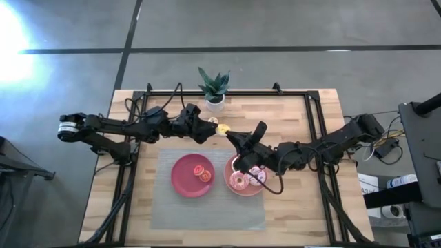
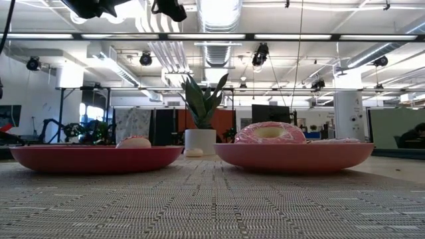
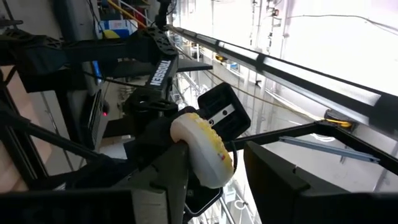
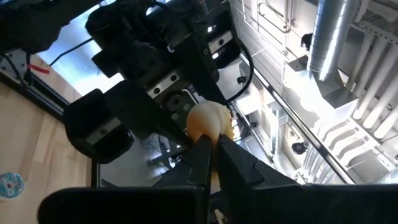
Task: Pick & Place donuts
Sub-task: Put the small yellow donut on the pink plate
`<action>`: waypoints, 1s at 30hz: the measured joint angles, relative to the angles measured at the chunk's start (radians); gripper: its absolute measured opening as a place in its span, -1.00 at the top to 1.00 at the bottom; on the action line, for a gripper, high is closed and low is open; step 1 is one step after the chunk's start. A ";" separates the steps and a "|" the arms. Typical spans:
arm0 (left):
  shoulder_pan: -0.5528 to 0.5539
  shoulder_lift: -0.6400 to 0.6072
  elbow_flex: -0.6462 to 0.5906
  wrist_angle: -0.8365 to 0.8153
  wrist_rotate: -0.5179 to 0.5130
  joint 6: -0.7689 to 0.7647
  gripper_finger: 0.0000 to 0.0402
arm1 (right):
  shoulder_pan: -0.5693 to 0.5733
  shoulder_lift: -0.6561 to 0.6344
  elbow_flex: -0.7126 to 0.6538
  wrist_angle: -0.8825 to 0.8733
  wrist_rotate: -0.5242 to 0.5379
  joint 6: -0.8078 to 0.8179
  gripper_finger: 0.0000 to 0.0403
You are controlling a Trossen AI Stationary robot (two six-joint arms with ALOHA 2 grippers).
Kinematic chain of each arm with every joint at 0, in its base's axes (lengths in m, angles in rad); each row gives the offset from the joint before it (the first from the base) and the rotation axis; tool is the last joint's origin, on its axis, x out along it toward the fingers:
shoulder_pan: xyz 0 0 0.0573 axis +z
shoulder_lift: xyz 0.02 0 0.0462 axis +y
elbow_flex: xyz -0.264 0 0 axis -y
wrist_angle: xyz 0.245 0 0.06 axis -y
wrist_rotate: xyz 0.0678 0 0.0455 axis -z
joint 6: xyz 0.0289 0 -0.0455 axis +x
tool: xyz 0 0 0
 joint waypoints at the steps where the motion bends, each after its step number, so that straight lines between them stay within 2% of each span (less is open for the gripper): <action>1: 0.000 0.000 0.000 -0.001 0.000 0.000 0.37 | 0.000 0.000 -0.004 0.000 0.000 0.003 0.94; 15: 0.000 0.001 0.000 -0.087 0.021 0.071 0.84 | 0.000 0.000 -0.021 -0.003 0.008 0.034 0.94; 23: 0.001 0.001 0.000 -0.118 0.018 0.114 0.96 | 0.003 0.000 -0.032 -0.027 0.073 0.179 0.93; 26: 0.002 0.001 0.000 -0.127 0.016 0.121 0.96 | 0.011 -0.001 -0.033 -0.029 0.090 0.207 0.86; 30: 0.004 0.001 0.000 -0.130 0.010 0.123 0.96 | 0.025 -0.002 -0.033 -0.031 0.095 0.261 0.65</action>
